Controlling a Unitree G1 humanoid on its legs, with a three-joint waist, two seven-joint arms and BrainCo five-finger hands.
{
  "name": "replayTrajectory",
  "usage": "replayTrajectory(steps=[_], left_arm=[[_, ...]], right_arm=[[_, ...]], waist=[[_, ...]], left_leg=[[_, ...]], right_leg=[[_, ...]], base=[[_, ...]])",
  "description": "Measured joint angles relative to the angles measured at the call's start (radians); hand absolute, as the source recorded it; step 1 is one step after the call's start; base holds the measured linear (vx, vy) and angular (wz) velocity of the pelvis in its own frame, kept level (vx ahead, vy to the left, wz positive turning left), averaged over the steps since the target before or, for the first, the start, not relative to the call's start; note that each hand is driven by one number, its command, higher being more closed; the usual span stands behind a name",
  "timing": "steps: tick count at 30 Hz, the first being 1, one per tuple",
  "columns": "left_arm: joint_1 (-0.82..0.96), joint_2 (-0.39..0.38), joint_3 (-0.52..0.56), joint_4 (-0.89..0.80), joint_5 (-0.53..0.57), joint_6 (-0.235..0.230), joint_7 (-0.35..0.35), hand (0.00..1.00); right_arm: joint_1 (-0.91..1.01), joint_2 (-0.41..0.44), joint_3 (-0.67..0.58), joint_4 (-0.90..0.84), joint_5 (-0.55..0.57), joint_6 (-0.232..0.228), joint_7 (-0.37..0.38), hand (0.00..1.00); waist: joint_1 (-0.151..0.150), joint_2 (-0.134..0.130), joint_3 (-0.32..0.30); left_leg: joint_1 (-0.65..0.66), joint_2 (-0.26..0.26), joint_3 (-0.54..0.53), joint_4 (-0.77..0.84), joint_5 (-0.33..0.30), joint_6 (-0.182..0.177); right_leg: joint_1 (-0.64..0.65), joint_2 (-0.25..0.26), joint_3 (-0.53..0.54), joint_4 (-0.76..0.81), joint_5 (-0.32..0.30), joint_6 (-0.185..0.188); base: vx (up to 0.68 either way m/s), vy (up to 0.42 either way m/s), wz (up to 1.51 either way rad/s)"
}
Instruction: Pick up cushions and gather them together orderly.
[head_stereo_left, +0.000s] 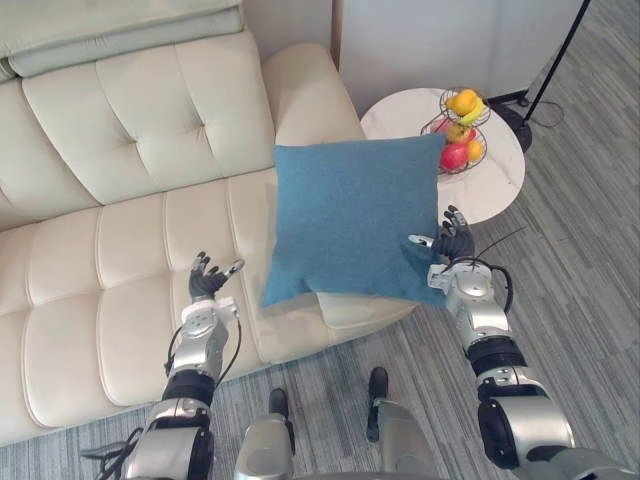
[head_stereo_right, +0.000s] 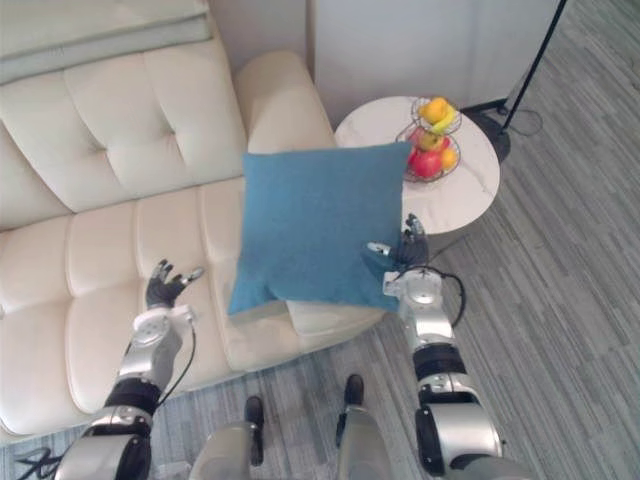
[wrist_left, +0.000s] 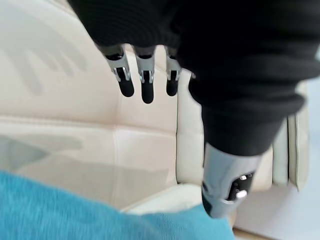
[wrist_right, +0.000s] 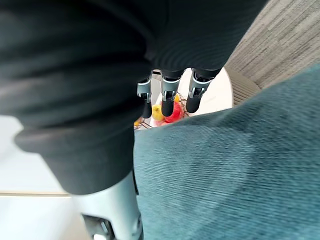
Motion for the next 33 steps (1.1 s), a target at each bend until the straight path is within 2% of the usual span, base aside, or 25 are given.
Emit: replayTrajectory(steps=[11, 15, 16, 23, 27, 33], left_arm=[[-0.185, -0.068, -0.133, 0.134, 0.094, 0.022, 0.015, 0.00], [-0.204, -0.076, -0.144, 0.167, 0.116, 0.026, 0.036, 0.00], [-0.208, -0.072, -0.144, 0.168, 0.116, 0.027, 0.037, 1.00], [-0.229, -0.056, -0.141, 0.194, 0.125, 0.045, 0.076, 1.00], [-0.254, -0.046, -0.141, 0.185, 0.113, 0.045, 0.081, 1.00], [-0.225, -0.053, -0.191, 0.052, 0.041, 0.043, 0.088, 1.00]], right_arm=[[-0.085, 0.045, 0.118, 0.000, -0.016, -0.001, -0.024, 0.00], [-0.112, 0.061, 0.159, 0.020, -0.047, -0.003, -0.026, 0.00], [-0.114, 0.063, 0.165, 0.020, -0.062, -0.003, -0.026, 1.00], [-0.132, 0.056, 0.211, 0.017, -0.073, -0.014, -0.029, 1.00], [-0.149, 0.048, 0.234, 0.010, 0.001, -0.034, -0.029, 1.00], [-0.070, 0.042, 0.238, -0.077, 0.027, -0.034, -0.029, 1.00]], waist=[[-0.027, -0.002, 0.044], [-0.036, -0.001, 0.045], [-0.037, 0.000, 0.046], [-0.038, 0.001, 0.046], [-0.038, 0.001, 0.046], [-0.030, 0.005, 0.048]], left_leg=[[-0.071, 0.018, 0.026, 0.013, 0.007, -0.005], [-0.085, 0.030, 0.046, 0.010, 0.008, -0.008], [-0.084, 0.031, 0.046, 0.005, 0.010, -0.012], [-0.083, 0.042, 0.048, -0.036, 0.035, -0.026], [-0.077, 0.039, 0.046, -0.073, 0.062, -0.031], [-0.027, 0.037, 0.040, -0.109, 0.081, -0.035]], right_leg=[[-0.077, 0.015, 0.016, -0.003, 0.020, -0.006], [-0.101, 0.023, 0.025, -0.004, 0.027, -0.010], [-0.103, 0.025, 0.025, -0.005, 0.027, -0.010], [-0.111, 0.034, 0.023, -0.024, 0.040, -0.017], [-0.121, 0.035, 0.016, -0.025, 0.042, -0.019], [-0.073, 0.035, 0.001, -0.038, 0.041, -0.019]], base=[[-0.01, -0.010, -0.06], [0.02, -0.013, -0.12], [0.02, -0.018, -0.04], [0.00, -0.014, -0.01], [0.01, -0.009, 0.03], [0.01, -0.001, 0.05]])
